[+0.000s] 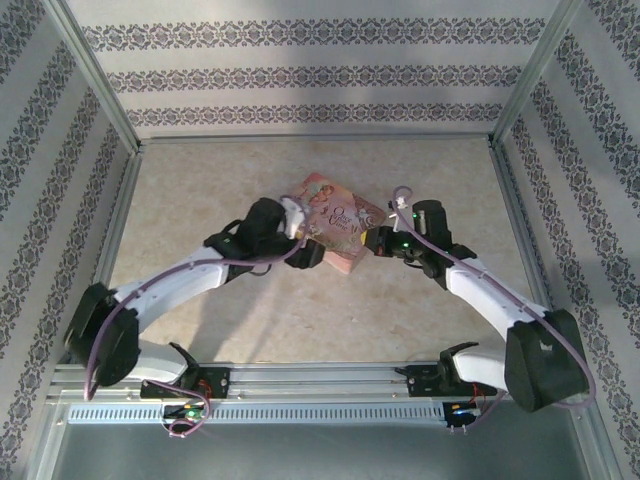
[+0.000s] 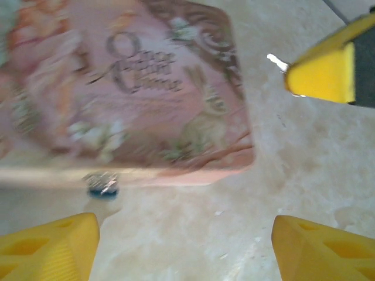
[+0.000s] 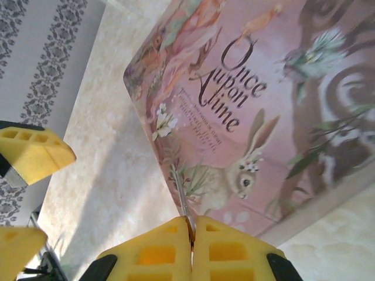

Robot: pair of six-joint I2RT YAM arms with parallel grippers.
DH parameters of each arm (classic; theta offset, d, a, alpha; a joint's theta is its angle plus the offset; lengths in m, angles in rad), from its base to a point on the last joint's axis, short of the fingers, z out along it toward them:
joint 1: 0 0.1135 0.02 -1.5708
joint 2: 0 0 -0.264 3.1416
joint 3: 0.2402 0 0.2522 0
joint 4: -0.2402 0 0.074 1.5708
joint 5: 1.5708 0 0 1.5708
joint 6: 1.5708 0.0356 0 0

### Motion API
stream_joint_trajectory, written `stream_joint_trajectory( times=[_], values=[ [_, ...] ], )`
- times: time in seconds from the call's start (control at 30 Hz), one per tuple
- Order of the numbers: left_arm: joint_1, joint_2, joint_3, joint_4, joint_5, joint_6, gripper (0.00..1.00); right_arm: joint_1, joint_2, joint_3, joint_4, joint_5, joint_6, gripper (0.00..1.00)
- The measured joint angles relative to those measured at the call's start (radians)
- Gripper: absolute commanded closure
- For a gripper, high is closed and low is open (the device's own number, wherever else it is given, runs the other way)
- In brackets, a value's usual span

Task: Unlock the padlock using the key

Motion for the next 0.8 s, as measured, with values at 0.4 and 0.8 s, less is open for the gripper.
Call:
stream_joint_trajectory(
  times=[0.4, 0.8],
  values=[
    [0.16, 0.026, -0.314, 0.36, 0.15, -0.189, 0.34, 0.068, 0.167, 0.031, 0.082, 0.033, 0.051, 1.0],
    [0.186, 0.253, -0.322, 0.64, 0.256, -0.261, 0.43, 0.056, 0.209, 0.05, 0.084, 0.047, 0.046, 1.0]
  ],
)
